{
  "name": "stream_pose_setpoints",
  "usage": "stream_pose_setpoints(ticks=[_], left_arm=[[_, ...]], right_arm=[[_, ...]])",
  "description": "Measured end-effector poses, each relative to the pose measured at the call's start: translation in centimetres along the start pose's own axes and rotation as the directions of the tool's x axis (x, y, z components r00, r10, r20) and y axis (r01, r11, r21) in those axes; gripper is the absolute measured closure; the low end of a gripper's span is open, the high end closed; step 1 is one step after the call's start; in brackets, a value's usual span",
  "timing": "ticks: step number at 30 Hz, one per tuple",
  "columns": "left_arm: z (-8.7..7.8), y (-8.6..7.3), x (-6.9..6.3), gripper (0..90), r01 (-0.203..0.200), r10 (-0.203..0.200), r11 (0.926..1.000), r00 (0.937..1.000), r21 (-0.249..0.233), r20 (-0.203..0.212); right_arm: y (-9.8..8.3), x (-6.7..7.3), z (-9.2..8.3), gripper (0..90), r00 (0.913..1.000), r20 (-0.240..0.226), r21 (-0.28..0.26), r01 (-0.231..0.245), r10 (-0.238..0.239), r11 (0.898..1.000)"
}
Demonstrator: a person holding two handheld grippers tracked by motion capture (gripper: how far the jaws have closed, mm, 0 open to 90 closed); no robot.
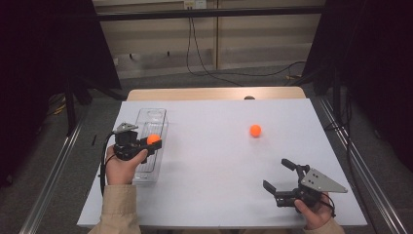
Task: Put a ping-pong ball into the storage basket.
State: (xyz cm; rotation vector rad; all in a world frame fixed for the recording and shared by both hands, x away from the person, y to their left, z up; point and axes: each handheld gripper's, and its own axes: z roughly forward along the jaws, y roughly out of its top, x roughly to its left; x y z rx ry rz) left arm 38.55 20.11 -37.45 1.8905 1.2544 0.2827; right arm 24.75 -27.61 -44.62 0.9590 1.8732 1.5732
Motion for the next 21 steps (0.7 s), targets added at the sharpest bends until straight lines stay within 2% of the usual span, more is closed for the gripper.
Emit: stream_pose_setpoints(ticks=[21], left_arm=[[0.54, -0.08, 0.77, 50.9, -0.011, 0.012, 0.9999, 0.9988, 0.003, -0.048]], right_arm=[[-0.02, -0.01, 0.05, 3.2, 1.0, -0.003, 0.0, 0.002, -0.002, 1.0]])
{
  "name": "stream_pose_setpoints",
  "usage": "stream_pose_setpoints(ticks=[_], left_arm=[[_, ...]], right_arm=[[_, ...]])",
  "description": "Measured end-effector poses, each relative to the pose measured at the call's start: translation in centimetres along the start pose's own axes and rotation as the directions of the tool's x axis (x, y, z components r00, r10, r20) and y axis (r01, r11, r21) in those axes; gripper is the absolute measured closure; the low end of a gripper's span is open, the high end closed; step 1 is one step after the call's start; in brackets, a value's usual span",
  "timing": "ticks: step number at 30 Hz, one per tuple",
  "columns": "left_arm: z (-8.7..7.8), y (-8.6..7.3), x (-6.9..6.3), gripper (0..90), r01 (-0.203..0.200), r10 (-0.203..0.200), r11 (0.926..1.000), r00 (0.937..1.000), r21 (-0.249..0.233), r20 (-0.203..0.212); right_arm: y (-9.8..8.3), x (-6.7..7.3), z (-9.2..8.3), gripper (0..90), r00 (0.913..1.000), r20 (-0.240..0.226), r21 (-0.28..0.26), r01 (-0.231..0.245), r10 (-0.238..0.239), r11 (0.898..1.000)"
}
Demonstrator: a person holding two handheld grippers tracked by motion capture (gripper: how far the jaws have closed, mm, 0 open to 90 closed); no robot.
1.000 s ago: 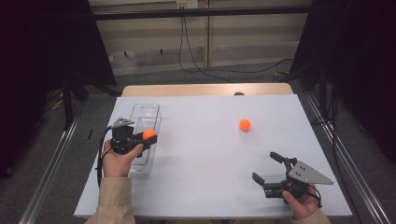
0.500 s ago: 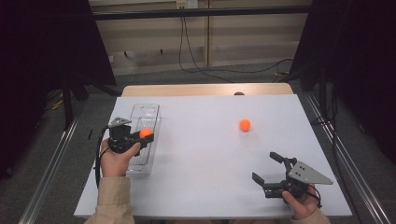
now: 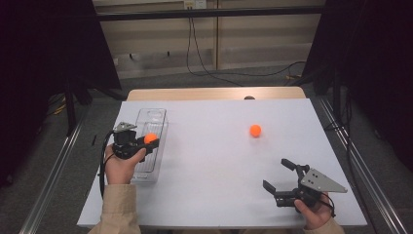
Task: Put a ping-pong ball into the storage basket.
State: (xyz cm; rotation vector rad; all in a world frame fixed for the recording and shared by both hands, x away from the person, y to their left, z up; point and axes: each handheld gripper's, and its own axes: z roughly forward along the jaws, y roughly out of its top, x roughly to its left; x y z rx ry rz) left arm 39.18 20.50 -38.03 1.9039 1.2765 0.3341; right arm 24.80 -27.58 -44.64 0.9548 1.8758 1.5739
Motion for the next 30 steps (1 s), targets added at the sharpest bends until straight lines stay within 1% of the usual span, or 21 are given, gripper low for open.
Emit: stream_pose_setpoints(ticks=[11, 20, 26, 30], left_arm=[[0.24, -0.07, 0.21, 50.8, -0.009, 0.009, 1.0, 0.9996, 0.004, -0.027], [0.4, -0.27, 0.56, 50.8, 0.002, -0.002, 1.0, 0.9994, 0.004, -0.036], [0.62, -0.51, 0.87, 50.8, 0.006, -0.006, 0.9999, 0.9986, 0.009, -0.053], [0.7, -0.58, 1.02, 50.8, 0.0, 0.001, 0.9999, 0.9977, 0.013, -0.068]], right_arm=[[0.0, 0.0, 0.01, 3.2, 1.0, -0.001, 0.0, 0.0, 0.0, 1.0], [0.01, 0.01, 0.0, 3.2, 1.0, -0.001, -0.001, 0.001, -0.001, 1.0], [0.01, 0.01, 0.01, 3.2, 1.0, -0.002, -0.002, 0.001, -0.001, 1.0], [0.03, 0.01, -0.02, 3.2, 1.0, -0.004, -0.002, 0.0, 0.0, 1.0]])
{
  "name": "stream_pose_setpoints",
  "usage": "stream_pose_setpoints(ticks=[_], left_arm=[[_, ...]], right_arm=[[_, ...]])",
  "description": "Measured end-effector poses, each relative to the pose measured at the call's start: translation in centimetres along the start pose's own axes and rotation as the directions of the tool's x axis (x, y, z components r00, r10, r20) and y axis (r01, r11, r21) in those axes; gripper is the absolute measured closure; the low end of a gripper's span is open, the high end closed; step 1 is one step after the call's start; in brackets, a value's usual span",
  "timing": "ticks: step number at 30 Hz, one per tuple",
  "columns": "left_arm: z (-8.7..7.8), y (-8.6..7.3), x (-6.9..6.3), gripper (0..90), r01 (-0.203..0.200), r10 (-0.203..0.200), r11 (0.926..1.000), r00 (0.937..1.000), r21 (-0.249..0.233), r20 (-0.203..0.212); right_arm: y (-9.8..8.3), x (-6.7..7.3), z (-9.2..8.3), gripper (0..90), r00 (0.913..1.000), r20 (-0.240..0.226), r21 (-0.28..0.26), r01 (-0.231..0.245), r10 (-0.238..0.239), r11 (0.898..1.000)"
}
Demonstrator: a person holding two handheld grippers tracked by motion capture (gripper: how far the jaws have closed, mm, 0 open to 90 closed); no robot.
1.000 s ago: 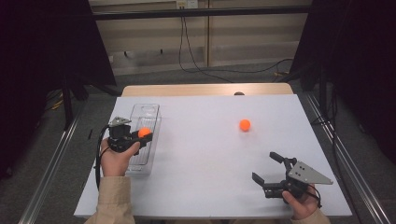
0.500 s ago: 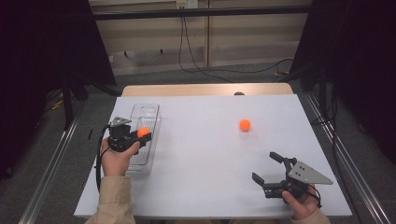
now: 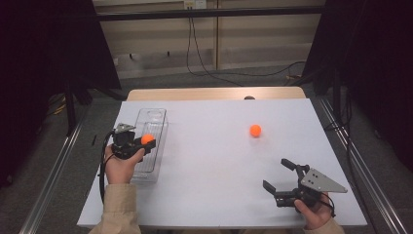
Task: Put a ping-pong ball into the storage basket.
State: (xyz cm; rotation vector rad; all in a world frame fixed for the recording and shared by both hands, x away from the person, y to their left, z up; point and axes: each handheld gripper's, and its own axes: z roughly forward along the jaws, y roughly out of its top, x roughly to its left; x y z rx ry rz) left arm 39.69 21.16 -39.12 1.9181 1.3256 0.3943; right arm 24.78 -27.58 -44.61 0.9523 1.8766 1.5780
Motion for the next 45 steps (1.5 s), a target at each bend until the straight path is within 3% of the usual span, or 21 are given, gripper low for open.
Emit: stream_pose_setpoints(ticks=[39, 45], left_arm=[[0.57, -0.51, 0.76, 50.6, 0.022, -0.022, 0.9997, 0.999, 0.014, -0.038], [0.43, -0.52, 0.8, 44.8, 0.035, -0.034, 0.9994, 0.9982, 0.007, -0.048]], right_arm=[[0.0, 0.02, 0.03, 3.2, 1.0, -0.001, -0.002, 0.003, -0.003, 1.0], [0.0, 0.01, 0.01, 3.2, 1.0, -0.002, -0.002, 0.004, -0.004, 1.0]])
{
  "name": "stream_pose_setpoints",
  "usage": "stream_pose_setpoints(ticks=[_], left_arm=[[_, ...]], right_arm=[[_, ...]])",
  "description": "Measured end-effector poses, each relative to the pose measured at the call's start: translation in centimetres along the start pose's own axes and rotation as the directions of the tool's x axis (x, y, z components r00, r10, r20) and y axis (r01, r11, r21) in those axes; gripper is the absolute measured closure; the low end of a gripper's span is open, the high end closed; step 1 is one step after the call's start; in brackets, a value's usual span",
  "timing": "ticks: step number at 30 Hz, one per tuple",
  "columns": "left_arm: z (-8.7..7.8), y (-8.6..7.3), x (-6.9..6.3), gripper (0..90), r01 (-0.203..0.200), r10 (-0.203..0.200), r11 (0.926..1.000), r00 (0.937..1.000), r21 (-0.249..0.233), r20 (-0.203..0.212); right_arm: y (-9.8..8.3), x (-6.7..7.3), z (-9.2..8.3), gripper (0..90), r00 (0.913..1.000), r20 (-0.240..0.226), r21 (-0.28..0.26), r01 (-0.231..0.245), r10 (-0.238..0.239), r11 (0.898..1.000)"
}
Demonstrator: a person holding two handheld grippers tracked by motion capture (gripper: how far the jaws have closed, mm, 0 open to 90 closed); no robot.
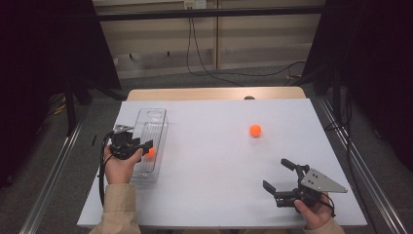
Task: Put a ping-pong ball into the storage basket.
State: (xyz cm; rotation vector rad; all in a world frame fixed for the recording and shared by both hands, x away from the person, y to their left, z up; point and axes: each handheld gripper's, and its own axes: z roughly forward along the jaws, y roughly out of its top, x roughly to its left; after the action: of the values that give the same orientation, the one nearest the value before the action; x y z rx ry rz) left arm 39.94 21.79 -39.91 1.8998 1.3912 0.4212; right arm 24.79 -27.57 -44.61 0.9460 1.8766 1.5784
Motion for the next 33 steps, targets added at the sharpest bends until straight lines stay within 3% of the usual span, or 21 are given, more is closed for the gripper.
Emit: stream_pose_setpoints(ticks=[16, 25, 33], left_arm=[[-1.0, 0.2, -0.8, 30.4, -0.002, 0.002, 0.9992, 1.0, -0.041, 0.005], [-1.7, 0.6, -1.7, 22.8, -0.002, 0.004, 0.9984, 0.9994, -0.056, 0.034], [-1.6, 0.6, -2.1, 21.3, -0.003, 0.006, 0.9987, 0.9982, -0.051, 0.06]], right_arm=[[0.0, 0.0, 0.0, 3.2, 1.0, -0.002, -0.001, 0.001, -0.001, 1.0], [0.0, 0.0, 0.0, 3.3, 1.0, -0.002, -0.001, 0.001, -0.001, 1.0], [0.0, 0.0, 0.0, 3.2, 1.0, -0.001, -0.001, 0.0, 0.0, 1.0]])
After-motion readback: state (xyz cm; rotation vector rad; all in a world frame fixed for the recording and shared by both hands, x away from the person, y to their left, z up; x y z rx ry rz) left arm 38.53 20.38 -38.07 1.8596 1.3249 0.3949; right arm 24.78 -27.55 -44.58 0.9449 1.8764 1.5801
